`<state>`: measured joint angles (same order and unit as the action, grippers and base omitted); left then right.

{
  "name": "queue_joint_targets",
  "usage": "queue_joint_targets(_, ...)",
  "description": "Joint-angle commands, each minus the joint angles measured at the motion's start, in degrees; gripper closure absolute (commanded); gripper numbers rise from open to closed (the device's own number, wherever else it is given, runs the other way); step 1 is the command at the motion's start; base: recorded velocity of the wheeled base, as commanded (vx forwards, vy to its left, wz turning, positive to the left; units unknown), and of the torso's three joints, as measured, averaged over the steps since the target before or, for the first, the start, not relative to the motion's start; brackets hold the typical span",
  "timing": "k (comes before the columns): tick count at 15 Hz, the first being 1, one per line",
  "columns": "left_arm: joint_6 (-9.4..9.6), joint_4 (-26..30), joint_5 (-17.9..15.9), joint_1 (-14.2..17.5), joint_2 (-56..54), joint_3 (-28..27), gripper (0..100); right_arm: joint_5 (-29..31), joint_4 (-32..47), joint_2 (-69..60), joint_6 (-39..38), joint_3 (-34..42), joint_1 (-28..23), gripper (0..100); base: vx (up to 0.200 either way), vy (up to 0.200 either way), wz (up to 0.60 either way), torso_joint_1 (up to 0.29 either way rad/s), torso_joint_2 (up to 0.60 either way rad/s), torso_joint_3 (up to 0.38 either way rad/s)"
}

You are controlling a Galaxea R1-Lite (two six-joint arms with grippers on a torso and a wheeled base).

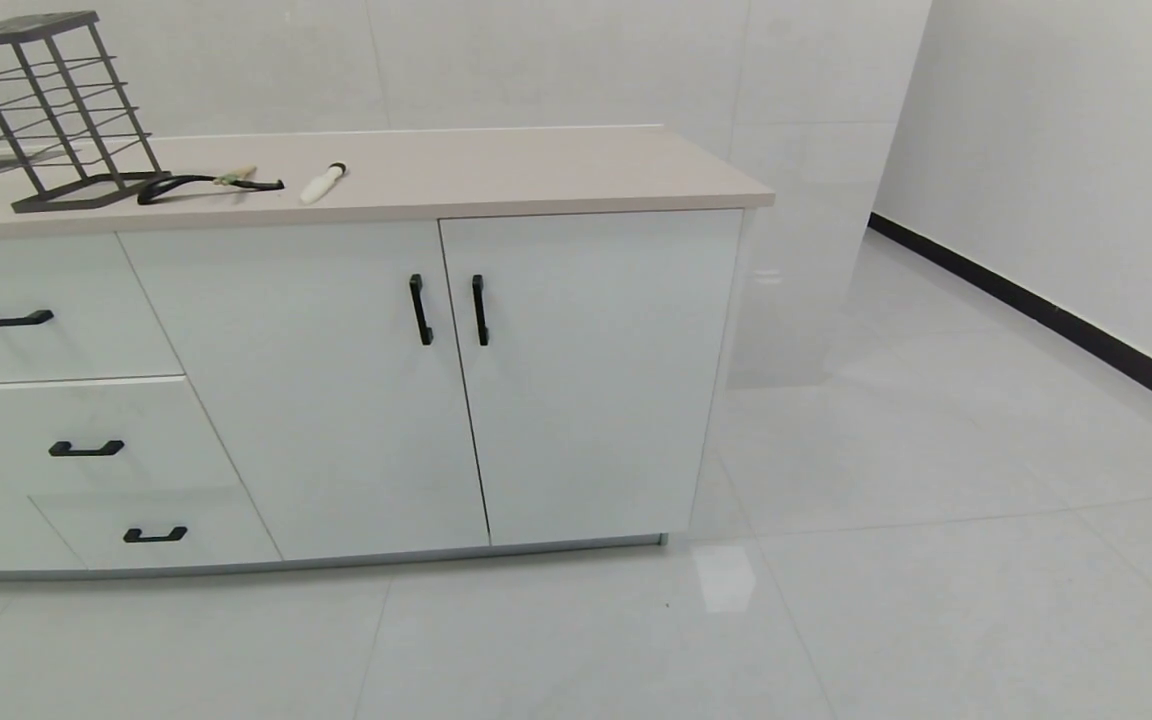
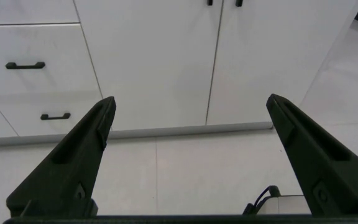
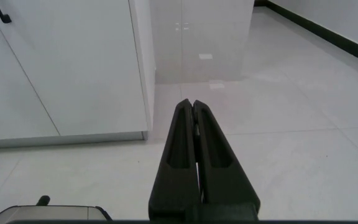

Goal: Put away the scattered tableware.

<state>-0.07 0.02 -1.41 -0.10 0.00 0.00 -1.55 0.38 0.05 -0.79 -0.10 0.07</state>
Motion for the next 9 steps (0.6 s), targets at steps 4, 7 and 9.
queue_joint_targets(4,0.07,0.0,0.0,0.1,0.0,0.0,0,0.0,0.0,0.2,0.0,0.0,0.1,100,0.0,0.2,0.0,0.002,0.0,0.005)
queue_joint_targets(7,0.07,0.0,0.0,0.0,0.0,0.0,0,0.0,0.0,0.2,0.0,0.0,0.1,100,0.0,0.067,0.2,0.002,0.0,-0.002)
queue_joint_targets(9,0.07,0.0,0.0,0.1,0.0,0.0,0,0.0,0.0,0.2,0.0,0.0,0.1,100,0.0,0.0,0.6,0.007,0.0,0.007)
